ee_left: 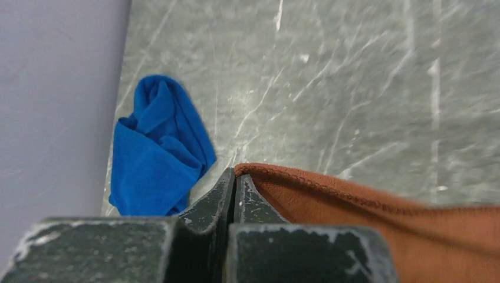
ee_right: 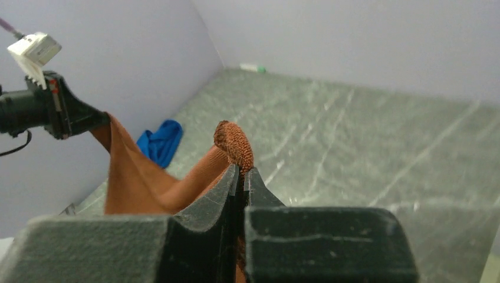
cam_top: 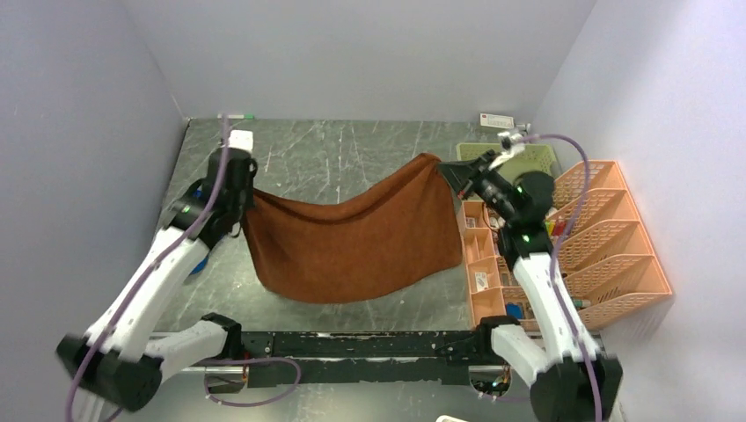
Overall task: Roll the towels
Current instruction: Flatten out the towel at the center of the board.
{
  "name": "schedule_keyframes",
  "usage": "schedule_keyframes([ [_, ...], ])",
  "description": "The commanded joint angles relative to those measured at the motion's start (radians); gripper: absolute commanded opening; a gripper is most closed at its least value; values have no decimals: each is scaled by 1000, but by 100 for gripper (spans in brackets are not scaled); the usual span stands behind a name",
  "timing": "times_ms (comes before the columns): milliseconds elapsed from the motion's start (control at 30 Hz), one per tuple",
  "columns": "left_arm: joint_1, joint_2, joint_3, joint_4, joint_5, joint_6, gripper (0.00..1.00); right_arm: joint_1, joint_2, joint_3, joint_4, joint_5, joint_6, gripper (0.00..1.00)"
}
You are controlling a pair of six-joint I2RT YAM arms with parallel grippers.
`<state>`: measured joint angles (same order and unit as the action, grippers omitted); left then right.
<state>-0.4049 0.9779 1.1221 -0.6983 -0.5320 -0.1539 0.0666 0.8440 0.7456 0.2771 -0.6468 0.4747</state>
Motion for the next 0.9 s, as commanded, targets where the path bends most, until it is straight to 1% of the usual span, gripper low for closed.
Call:
schedule_keyframes([
  [0, 116, 170, 0, 101, 104, 44, 7, 2, 296, 7, 63, 42, 68, 0],
  [67, 181, 271, -13, 171, 189, 37, 7, 4, 498, 53, 114, 3, 95, 0],
  [133, 221, 372, -5, 241, 216, 42, 7, 5, 655, 122, 140, -24, 110, 0],
  [167, 243, 423, 20, 262, 226, 49, 7, 7, 723, 157, 150, -28, 113, 0],
  [233, 303, 551, 107, 254, 273, 54, 7, 6, 829, 238, 137, -28, 99, 0],
  [300, 357, 629, 195, 247, 307, 66, 7, 5, 899, 338, 94, -5, 73, 0],
  [367, 398, 682, 268, 263, 341, 92, 7, 5, 935, 413, 60, 36, 39, 0],
  [467, 462, 773, 334, 314, 413, 167, 7, 2, 1006, 515, 15, 77, -4, 0],
  [500, 480, 822, 368, 308, 434, 190, 7, 0, 1044, 556, -7, 69, -10, 0],
  [533, 495, 869, 402, 291, 457, 189, 7, -1, 1084, 608, -26, 57, -11, 0],
  [600, 524, 954, 477, 231, 522, 165, 7, -3, 1138, 652, -34, 26, 1, 0],
  [667, 536, 959, 501, 234, 569, 149, 7, -1, 1136, 641, 10, 10, 7, 0],
  [700, 539, 928, 488, 259, 578, 146, 7, -2, 1109, 627, 24, 8, 5, 0],
  [800, 544, 741, 382, 412, 572, 150, 7, -1, 1000, 589, 48, 5, -15, 0],
  [867, 548, 625, 364, 452, 572, 170, 7, -1, 921, 600, 41, -1, -12, 0],
])
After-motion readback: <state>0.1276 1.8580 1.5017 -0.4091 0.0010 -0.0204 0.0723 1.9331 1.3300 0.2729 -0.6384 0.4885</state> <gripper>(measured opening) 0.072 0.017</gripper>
